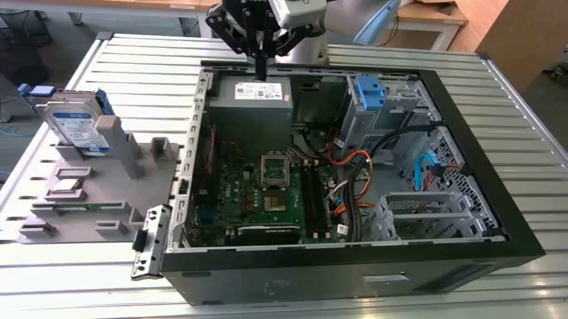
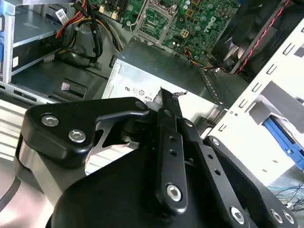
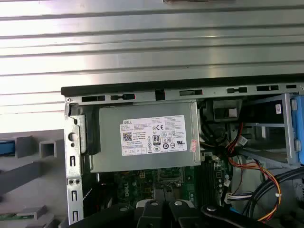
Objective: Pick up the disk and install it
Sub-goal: 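Reach for the disk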
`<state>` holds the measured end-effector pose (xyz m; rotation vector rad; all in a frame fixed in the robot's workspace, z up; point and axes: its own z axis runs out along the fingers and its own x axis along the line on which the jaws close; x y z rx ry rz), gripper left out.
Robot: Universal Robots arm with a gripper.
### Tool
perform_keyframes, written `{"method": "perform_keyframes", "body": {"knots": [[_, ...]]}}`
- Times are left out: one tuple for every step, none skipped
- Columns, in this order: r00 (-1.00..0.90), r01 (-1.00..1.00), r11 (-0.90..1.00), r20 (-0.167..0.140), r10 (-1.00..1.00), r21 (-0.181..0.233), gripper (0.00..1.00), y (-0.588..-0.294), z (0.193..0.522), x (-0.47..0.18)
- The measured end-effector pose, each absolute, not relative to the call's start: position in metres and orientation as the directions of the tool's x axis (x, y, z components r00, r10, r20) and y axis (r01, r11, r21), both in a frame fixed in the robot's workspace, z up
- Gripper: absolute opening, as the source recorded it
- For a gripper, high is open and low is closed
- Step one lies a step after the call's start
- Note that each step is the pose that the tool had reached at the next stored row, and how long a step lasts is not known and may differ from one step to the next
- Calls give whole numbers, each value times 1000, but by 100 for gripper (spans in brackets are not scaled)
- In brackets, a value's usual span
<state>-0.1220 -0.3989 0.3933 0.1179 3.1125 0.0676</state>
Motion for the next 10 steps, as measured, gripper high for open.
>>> {"method": "perform_keyframes", "body": {"knots": [[-997,75,996,-24,76,44,11,-399,393,-122],[-997,75,996,-24,76,44,11,-399,393,-122],[-997,75,996,-24,76,44,11,-399,393,-122],[-997,75,996,-24,76,44,11,-399,393,-122],[-997,75,996,-24,76,44,11,-399,393,-122],[-997,75,996,-24,76,44,11,-399,393,-122],[-997,75,996,-24,76,44,11,-399,393,-122],[-997,75,996,-24,76,44,11,-399,393,-122],[-997,75,996,-24,76,44,11,-399,393,-122],[-997,75,996,-24,76,44,11,-399,393,-122]]}}
